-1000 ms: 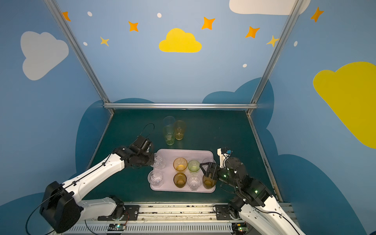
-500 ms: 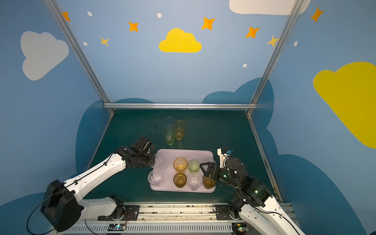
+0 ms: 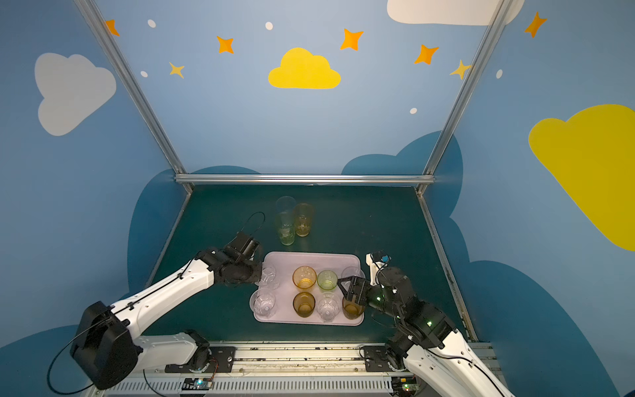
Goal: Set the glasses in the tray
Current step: 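Lower the clear glass onto the tray corner and open the left gripper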
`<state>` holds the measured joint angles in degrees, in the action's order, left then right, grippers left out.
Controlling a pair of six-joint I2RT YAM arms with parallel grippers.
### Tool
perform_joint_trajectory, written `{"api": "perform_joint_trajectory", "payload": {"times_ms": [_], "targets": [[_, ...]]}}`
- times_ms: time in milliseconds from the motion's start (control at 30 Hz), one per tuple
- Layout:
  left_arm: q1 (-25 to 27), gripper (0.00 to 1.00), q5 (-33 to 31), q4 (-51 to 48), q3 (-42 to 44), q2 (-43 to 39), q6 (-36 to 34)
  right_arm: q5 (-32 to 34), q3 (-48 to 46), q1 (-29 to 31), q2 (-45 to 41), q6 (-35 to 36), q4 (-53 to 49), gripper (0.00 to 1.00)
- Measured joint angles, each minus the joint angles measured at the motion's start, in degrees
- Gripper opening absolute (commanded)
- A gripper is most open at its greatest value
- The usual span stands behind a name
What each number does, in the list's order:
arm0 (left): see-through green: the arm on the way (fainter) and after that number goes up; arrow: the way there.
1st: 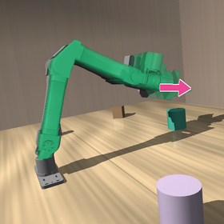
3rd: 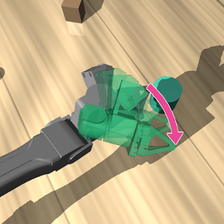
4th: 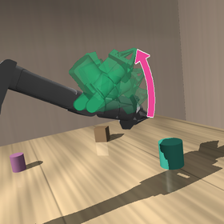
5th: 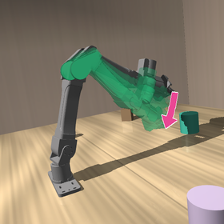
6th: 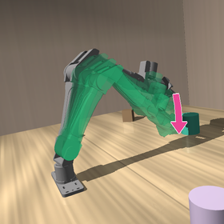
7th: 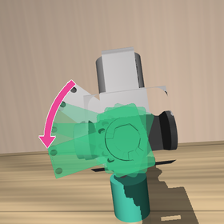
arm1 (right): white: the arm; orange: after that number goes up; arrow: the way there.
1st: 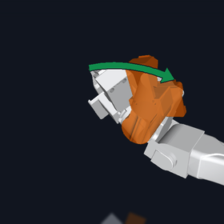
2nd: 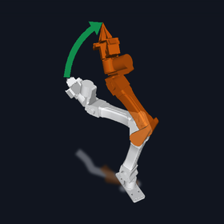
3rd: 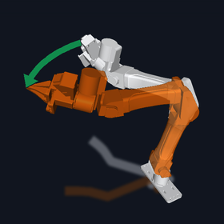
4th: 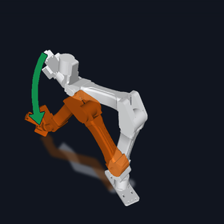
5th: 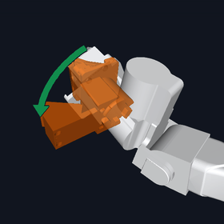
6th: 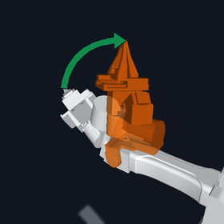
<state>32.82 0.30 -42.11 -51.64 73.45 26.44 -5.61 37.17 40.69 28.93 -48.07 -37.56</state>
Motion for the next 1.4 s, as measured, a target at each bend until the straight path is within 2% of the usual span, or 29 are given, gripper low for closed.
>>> {"api": "perform_joint_trajectory", "payload": {"times_ms": [400, 700, 867, 1000, 1100, 1333, 1400], "targets": [[0.2, 0.04, -0.4, 0.0, 0.2, 2.0, 0.0, 0.0, 0.0, -0.1, -0.9, -0.8, 0.0, 0.86], [0.3, 0.1, -0.7, 0.1, 0.1, 4.4, -0.1, 0.1, -0.8, -0.2, -0.9, -1.0, 0.0, 0.86], [0.3, 0.22, -0.6, 0.1, -0.5, 5.8, -0.5, 0.2, -0.9, -0.5, -0.9, -1.0, -0.2, 0.86], [0.5, 0.2, -0.6, 0.1, -1.1, 6.4, -0.8, 0.1, -0.9, -0.6, -0.9, -1.0, -0.2, 0.86], [0.6, 0.28, -0.7, -0.2, -1.6, 6.4, -1.0, 0.2, -0.9, -0.7, -0.9, -1.0, -0.3, 0.86], [0.6, 0.32, -1.7, -0.8, -3.5, 6.4, -1.3, 0.2, -0.9, -1.0, -0.9, -1.0, -0.5, 0.86], [0.6, 0.38, -2.4, -0.8, -3.8, 6.4, -1.4, 0.2, -0.9, -1.0, -0.9, -1.0, -0.5, 0.86]]}}
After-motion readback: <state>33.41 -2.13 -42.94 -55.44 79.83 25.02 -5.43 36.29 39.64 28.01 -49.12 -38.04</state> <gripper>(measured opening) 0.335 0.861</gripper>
